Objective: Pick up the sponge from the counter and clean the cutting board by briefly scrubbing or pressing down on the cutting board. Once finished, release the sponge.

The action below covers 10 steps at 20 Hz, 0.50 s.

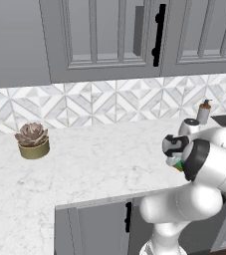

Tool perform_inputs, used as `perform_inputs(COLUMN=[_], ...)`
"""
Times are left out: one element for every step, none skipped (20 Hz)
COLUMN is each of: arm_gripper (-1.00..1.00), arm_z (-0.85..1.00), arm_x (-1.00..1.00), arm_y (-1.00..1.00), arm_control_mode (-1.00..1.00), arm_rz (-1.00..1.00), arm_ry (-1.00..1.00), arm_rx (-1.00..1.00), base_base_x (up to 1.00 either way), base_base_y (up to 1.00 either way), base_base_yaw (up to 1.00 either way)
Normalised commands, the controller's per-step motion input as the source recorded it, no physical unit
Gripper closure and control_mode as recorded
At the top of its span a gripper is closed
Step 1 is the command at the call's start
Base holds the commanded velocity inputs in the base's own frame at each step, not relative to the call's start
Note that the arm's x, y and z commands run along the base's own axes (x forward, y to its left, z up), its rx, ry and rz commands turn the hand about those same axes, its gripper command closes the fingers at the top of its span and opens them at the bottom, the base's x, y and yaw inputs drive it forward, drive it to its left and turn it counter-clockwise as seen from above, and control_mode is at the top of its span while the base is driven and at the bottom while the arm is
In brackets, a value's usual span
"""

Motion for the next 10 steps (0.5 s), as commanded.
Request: perform_inputs(arm_gripper=[-1.00,-1.00,-1.00,-1.00,-1.00,-1.00,-1.00,-1.00,-1.00,-1.00], arm_z=[-0.11,-0.15,-0.16,-0.14,-0.11,-0.11,-0.13,-0.15,-0.17,-0.19], arm_x=[0.06,0.00,0.00,0.04,0.09,0.10,0.07,0.04,0.00,0.00], arm_y=[0.00,-0.02,-0.04,-0.07,-0.08,-0.08,-0.07,-0.06,-0.06,-0.04], arm_control_mode=[-1.00,-1.00,-1.00,-1.00,-1.00,-1.00,-1.00,-1.00,-1.00,-1.00], arm_rz=[0.00,0.00,0.00,0.00,0.00,0.00,0.00,0.00,0.00,0.00], arm_ry=[0.00,0.00,0.00,0.00,0.00,0.00,0.00,0.00,0.00,0.00], arm_rx=[0.00,0.00,0.00,0.00,0.00,0.00,0.00,0.00,0.00,0.00], base_base_x=[0.00,0.00,0.00,0.00,0.00,0.00,0.00,0.00,0.00,0.00], base_base_y=[0.00,0.00,0.00,0.00,0.00,0.00,0.00,0.00,0.00,0.00], base_base_yaw=[0.00,0.00,0.00,0.00,0.00,0.00,0.00,0.00,0.00,0.00])
